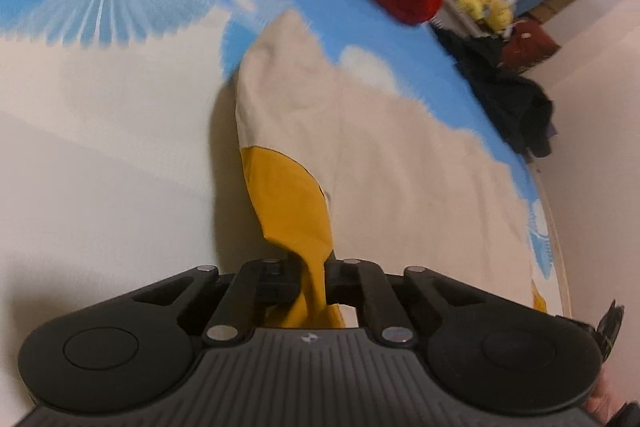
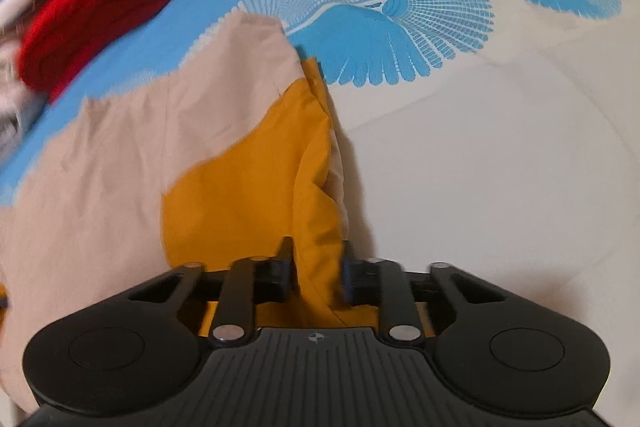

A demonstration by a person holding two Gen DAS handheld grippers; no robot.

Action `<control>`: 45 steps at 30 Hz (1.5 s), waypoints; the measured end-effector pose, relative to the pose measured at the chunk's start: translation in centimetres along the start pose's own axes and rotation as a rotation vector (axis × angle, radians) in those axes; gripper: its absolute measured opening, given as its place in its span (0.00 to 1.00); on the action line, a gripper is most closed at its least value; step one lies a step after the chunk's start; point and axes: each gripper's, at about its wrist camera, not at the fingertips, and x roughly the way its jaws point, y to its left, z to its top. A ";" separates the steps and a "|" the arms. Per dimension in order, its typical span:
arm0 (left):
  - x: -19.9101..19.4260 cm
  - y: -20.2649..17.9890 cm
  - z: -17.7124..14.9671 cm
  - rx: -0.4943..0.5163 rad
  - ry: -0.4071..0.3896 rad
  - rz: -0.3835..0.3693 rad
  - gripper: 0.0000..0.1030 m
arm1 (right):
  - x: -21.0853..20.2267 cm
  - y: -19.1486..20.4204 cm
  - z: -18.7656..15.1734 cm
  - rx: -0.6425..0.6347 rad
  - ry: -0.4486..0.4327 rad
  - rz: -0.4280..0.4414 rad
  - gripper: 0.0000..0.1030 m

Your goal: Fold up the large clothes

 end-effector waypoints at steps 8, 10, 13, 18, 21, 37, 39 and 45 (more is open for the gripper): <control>-7.6 1.7 1.7 0.003 -0.127 0.029 0.12 | -1.6 4.2 -0.7 -0.020 -0.008 0.142 0.12; -7.5 2.0 1.7 0.005 -0.111 0.124 0.44 | -1.8 4.6 -1.0 -0.009 -0.016 0.105 0.12; -8.9 2.0 1.5 0.030 -0.155 0.230 0.60 | -1.8 3.8 -1.1 0.021 -0.016 0.045 0.11; -9.5 2.6 0.8 -0.020 -0.052 0.115 0.81 | -2.3 3.5 -1.9 0.034 -0.024 -0.016 0.10; -7.4 2.8 -0.7 -0.003 0.094 0.141 0.82 | -2.5 3.9 -2.3 0.038 -0.021 -0.041 0.16; -8.9 7.5 -6.2 -0.527 0.197 0.156 0.82 | -3.7 2.4 -6.3 0.089 0.185 -0.140 0.38; -8.1 7.4 -6.5 -0.569 0.168 0.123 0.82 | -3.8 2.5 -6.4 0.078 0.178 -0.121 0.19; -6.1 5.0 -7.0 -0.633 -0.012 0.156 0.71 | -4.5 2.7 -6.1 0.110 0.138 -0.115 0.08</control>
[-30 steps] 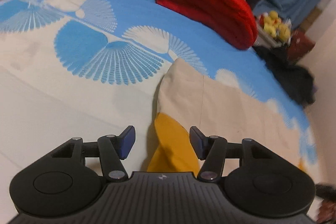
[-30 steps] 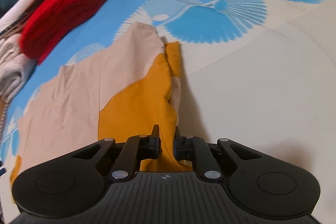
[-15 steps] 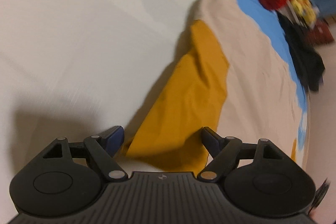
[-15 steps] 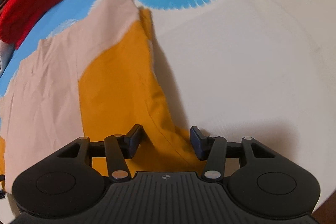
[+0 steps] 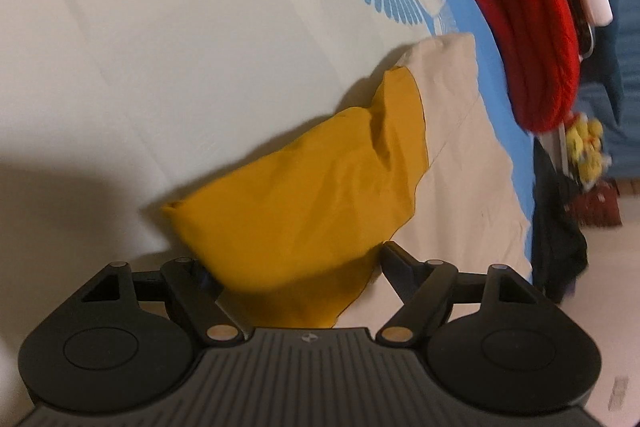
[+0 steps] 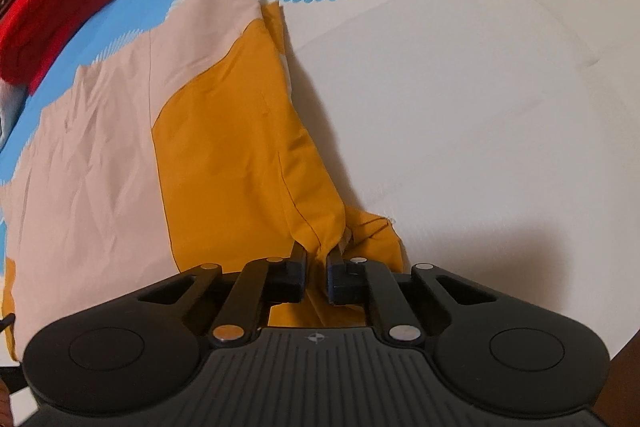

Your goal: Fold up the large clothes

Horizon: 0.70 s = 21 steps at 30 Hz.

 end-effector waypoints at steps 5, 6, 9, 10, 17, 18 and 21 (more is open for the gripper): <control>-0.9 -1.4 -0.7 0.033 -0.027 -0.037 0.11 | -0.4 0.0 0.0 0.019 -0.016 -0.006 0.07; -1.5 -1.9 -0.7 0.057 -0.040 -0.042 0.10 | -0.6 0.0 0.1 0.022 -0.020 -0.005 0.07; -5.2 -3.2 -1.5 0.095 -0.076 -0.052 0.09 | -1.6 -0.3 0.4 0.069 -0.026 0.000 0.06; -6.4 -3.6 -2.1 0.108 -0.083 -0.043 0.09 | -1.9 -0.3 0.4 0.085 -0.023 -0.004 0.06; -6.6 -3.6 -3.1 0.188 -0.016 0.075 0.11 | -3.2 2.7 -0.8 -0.022 -0.140 -0.229 0.20; -6.6 -4.1 -3.2 0.214 -0.025 0.081 0.11 | -3.9 4.3 -1.0 -0.097 -0.217 -0.278 0.20; -7.0 -5.6 -3.9 0.267 -0.059 0.103 0.11 | -5.4 8.9 -2.0 -0.282 -0.405 -0.269 0.20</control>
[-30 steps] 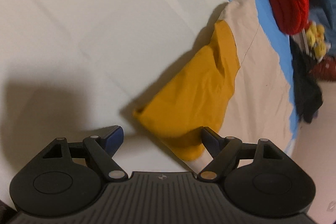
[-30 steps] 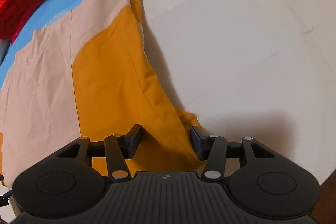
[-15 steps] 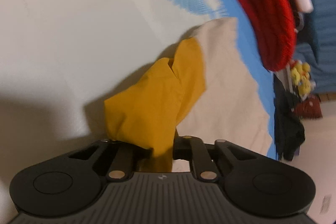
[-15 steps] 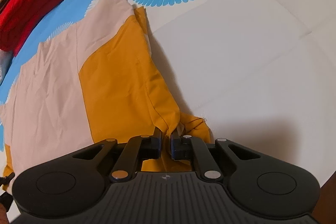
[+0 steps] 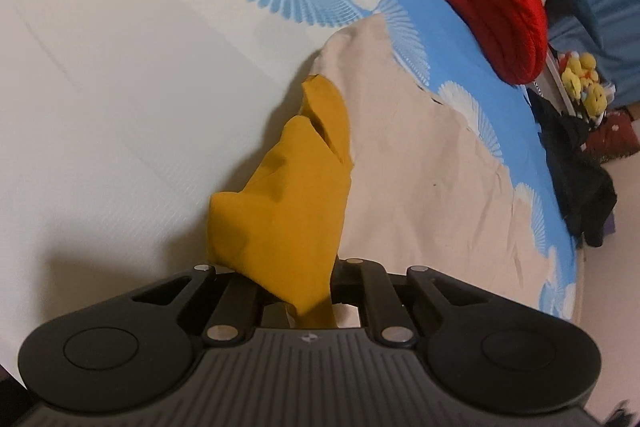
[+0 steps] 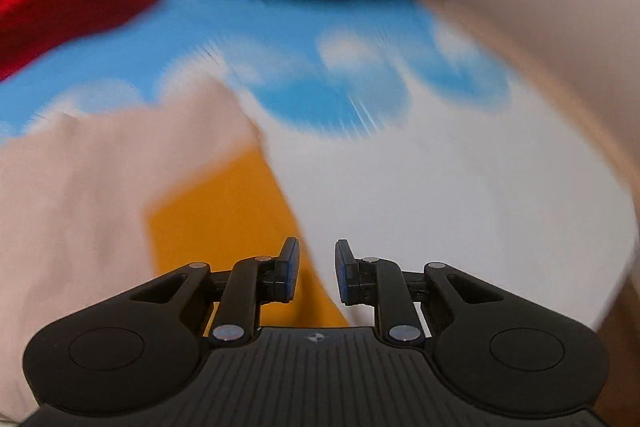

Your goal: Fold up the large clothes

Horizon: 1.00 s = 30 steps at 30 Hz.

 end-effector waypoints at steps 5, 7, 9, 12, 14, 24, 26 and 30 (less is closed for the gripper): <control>-0.4 -0.4 -0.6 0.015 -0.018 0.027 0.11 | -2.1 6.3 0.2 -0.083 -0.066 0.431 0.21; 0.1 -0.3 -0.4 0.016 -0.017 0.036 0.11 | -1.8 9.3 -0.3 -0.114 -0.003 0.579 0.21; 0.3 -0.6 -0.4 0.019 -0.018 0.042 0.11 | -1.4 12.1 -1.0 -0.184 0.049 0.632 0.21; 0.5 -1.0 -0.2 0.031 -0.022 0.049 0.11 | 2.7 16.1 -2.9 -0.327 0.230 0.544 0.19; 0.4 -1.3 -0.3 0.042 -0.025 0.043 0.11 | 5.5 17.2 -4.1 -0.344 0.309 0.476 0.19; -3.3 -8.8 -2.7 0.264 -0.185 0.050 0.10 | 4.6 16.3 -1.6 -0.275 0.297 0.480 0.22; -4.0 -11.2 -3.8 0.310 -0.212 0.034 0.09 | 2.9 14.7 -1.3 -0.289 0.252 0.467 0.23; -4.8 -17.4 -7.1 0.461 -0.276 -0.004 0.09 | 1.8 11.0 0.0 -0.252 0.201 0.441 0.23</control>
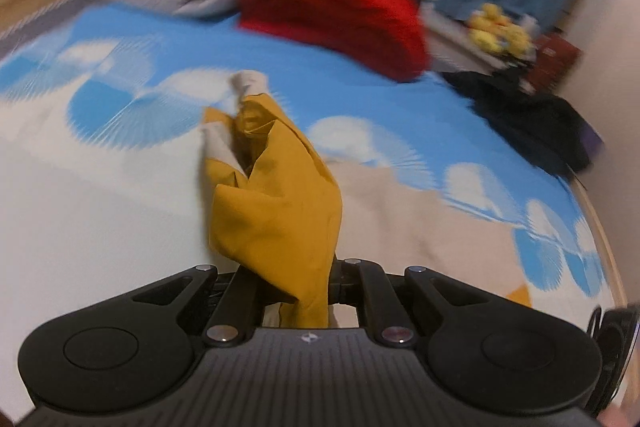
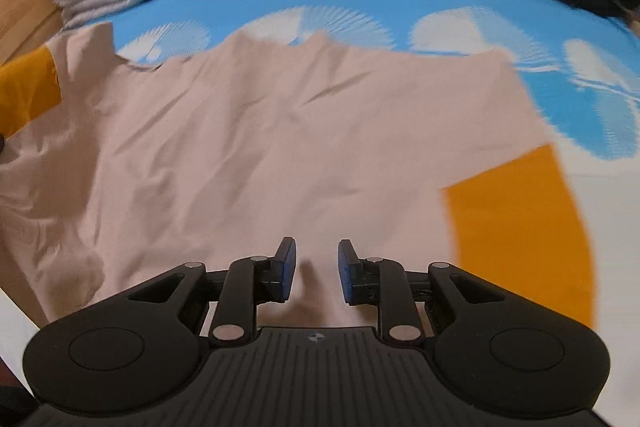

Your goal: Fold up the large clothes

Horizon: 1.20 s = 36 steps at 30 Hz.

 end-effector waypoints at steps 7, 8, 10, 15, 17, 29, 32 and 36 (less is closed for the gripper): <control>-0.4 -14.3 -4.2 0.332 -0.083 -0.125 0.08 | -4.3 -8.3 -0.5 0.100 -0.102 -0.106 0.23; -0.1 -16.2 -5.3 0.371 -0.082 -0.147 0.08 | -5.2 -10.0 -0.8 0.132 -0.117 -0.131 0.23; 0.7 -20.2 -7.6 0.447 -0.066 -0.206 0.08 | -6.5 -13.3 -1.3 0.201 -0.148 -0.181 0.23; 4.1 -27.2 -14.0 0.605 0.053 -0.357 0.08 | -8.8 -20.0 -2.6 0.412 -0.223 -0.201 0.23; 6.0 -29.2 -16.6 0.651 0.150 -0.428 0.09 | -9.1 -21.2 -2.9 0.476 -0.249 -0.131 0.28; 7.3 -25.7 -14.9 0.644 0.379 -0.564 0.75 | -3.6 -21.2 -1.8 0.513 -0.083 0.041 0.53; 5.9 -22.7 -12.6 0.627 0.330 -0.615 0.75 | -2.5 -20.7 -2.2 0.524 -0.044 0.116 0.53; 6.5 -19.8 -10.2 0.527 0.258 -0.508 0.75 | -1.0 -18.2 -1.9 0.443 0.015 0.153 0.53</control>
